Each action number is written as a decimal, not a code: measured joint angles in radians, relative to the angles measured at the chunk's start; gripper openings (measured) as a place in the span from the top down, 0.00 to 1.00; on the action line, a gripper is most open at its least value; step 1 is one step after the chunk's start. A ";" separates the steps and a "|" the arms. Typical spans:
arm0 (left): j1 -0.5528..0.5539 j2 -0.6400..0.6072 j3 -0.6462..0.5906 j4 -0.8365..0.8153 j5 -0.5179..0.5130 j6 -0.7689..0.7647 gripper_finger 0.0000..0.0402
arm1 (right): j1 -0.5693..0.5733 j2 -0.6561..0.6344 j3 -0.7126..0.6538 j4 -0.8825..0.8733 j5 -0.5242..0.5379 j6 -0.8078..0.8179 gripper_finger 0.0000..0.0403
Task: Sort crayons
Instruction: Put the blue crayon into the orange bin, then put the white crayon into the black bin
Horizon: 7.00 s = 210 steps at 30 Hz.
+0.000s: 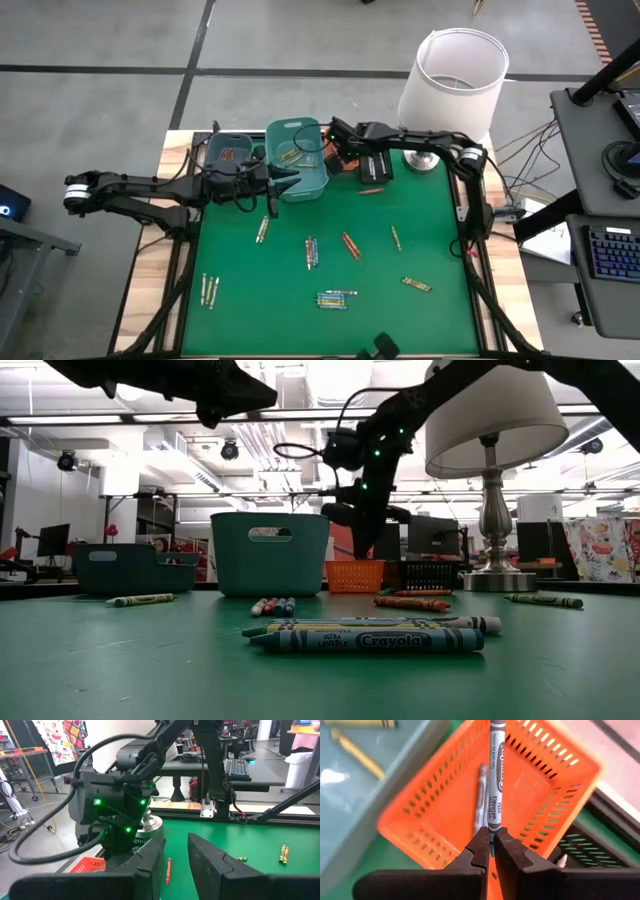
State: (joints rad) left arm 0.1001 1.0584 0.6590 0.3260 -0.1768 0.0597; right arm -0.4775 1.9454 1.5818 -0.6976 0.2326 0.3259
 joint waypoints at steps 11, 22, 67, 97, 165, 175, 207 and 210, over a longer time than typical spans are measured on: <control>-0.001 0.002 0.000 -0.001 0.002 -0.133 0.82 | -0.004 0.005 -0.002 -0.003 0.003 0.010 0.93; -0.083 0.002 0.000 0.004 0.002 -0.223 0.82 | -0.008 0.000 -0.002 0.007 0.003 -0.035 0.71; -0.861 0.059 0.000 -0.755 0.004 -1.894 0.82 | 0.545 -0.360 -0.188 0.165 0.001 -0.199 0.71; -0.999 0.478 0.335 -1.420 0.220 -2.059 0.91 | 0.643 -0.358 -0.250 0.283 0.004 -0.115 0.73; -1.043 0.643 0.256 -1.301 0.164 -2.058 0.90 | 0.663 -0.280 -0.279 0.375 0.004 -0.154 0.73; -1.042 0.642 0.260 -1.306 0.159 -2.029 0.99 | 0.663 -0.280 -0.279 0.374 0.004 -0.155 0.73; -0.851 0.266 0.313 -0.453 -0.809 -0.505 1.00 | 0.719 -0.281 -0.444 1.121 -0.241 -0.348 0.70; -0.814 0.278 0.313 -0.397 -0.809 -0.449 1.00 | 0.718 -0.281 -0.450 1.157 -0.242 -0.364 0.66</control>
State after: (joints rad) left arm -0.7139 1.3362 0.9718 -0.0706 -0.9863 -0.3891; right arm 0.2409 1.6646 1.1320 0.4593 -0.0090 -0.0377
